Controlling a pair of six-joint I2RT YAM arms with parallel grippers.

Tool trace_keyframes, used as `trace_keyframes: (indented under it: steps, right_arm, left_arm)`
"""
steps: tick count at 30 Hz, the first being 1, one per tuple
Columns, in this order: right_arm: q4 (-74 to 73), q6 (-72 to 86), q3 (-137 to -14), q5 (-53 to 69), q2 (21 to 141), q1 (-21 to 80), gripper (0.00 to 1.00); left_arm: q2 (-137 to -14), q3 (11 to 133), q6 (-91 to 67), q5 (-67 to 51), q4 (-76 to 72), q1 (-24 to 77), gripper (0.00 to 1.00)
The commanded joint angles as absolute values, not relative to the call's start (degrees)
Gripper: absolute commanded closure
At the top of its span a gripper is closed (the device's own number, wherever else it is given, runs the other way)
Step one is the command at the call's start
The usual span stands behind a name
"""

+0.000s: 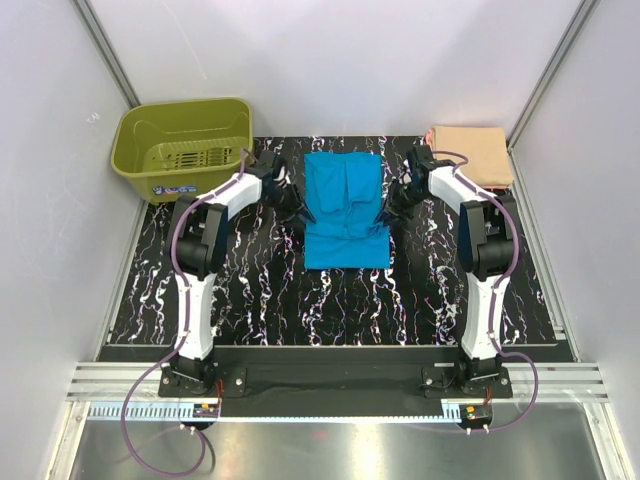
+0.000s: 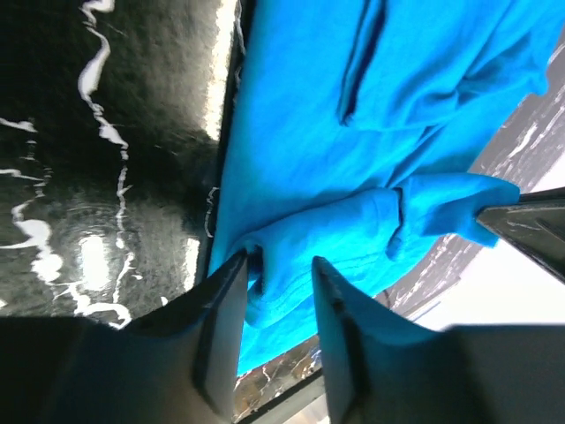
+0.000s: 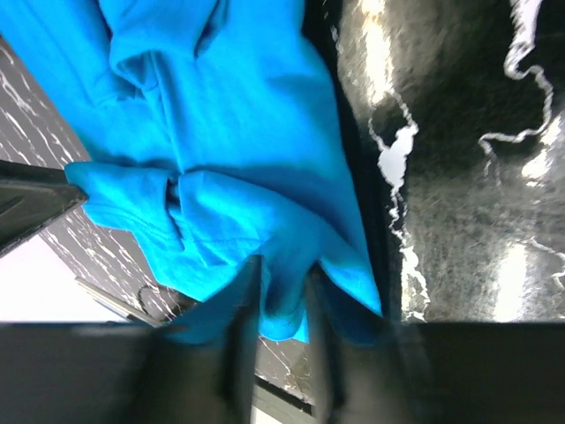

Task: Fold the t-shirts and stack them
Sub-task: Fold the tshirt

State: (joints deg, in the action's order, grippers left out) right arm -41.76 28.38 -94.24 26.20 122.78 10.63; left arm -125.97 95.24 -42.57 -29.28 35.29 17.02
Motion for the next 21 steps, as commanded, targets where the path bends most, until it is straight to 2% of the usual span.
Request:
trace_keyframes:
  steps: [1,2,6,7,10,12,16,18,21]
  right_arm:
    - [-44.3,26.3,-99.0,25.7,123.7,9.7,0.65]
    - [-45.4,25.8,-100.8,24.6,123.7,9.6,0.55]
    - [-52.1,20.3,-103.4,16.7,120.8,9.7,0.36]
    - [-52.7,19.8,-103.1,14.6,119.8,9.8,0.35]
    - [-52.4,20.2,-99.9,12.1,114.6,11.7,0.34]
    - [-49.9,22.6,-95.7,11.6,111.0,15.3,0.34]
    - [-44.0,27.9,-89.5,6.8,108.8,24.2,0.35]
    - [-41.2,31.4,-88.4,2.6,109.1,28.2,0.39]
    - [-36.8,32.3,-86.1,-2.3,110.2,31.4,0.49]
  left_arm:
    - [-125.0,99.8,-40.4,-26.1,37.9,16.5,0.55]
    - [-124.3,101.1,-39.0,-23.3,39.9,16.6,0.5]
    - [-118.6,101.0,-35.2,-16.9,43.1,16.6,0.44]
    - [-115.3,99.9,-34.6,-16.1,43.4,16.7,0.44]
    - [-107.5,92.7,-33.9,-15.1,40.9,17.7,0.5]
    - [-102.9,87.5,-35.2,-17.2,36.7,19.1,0.57]
    - [-100.8,74.7,-42.5,-22.7,25.6,21.9,0.67]
    - [-102.6,73.1,-44.3,-26.1,23.7,22.3,0.72]
    - [-104.9,72.9,-45.4,-28.1,21.7,22.6,0.73]
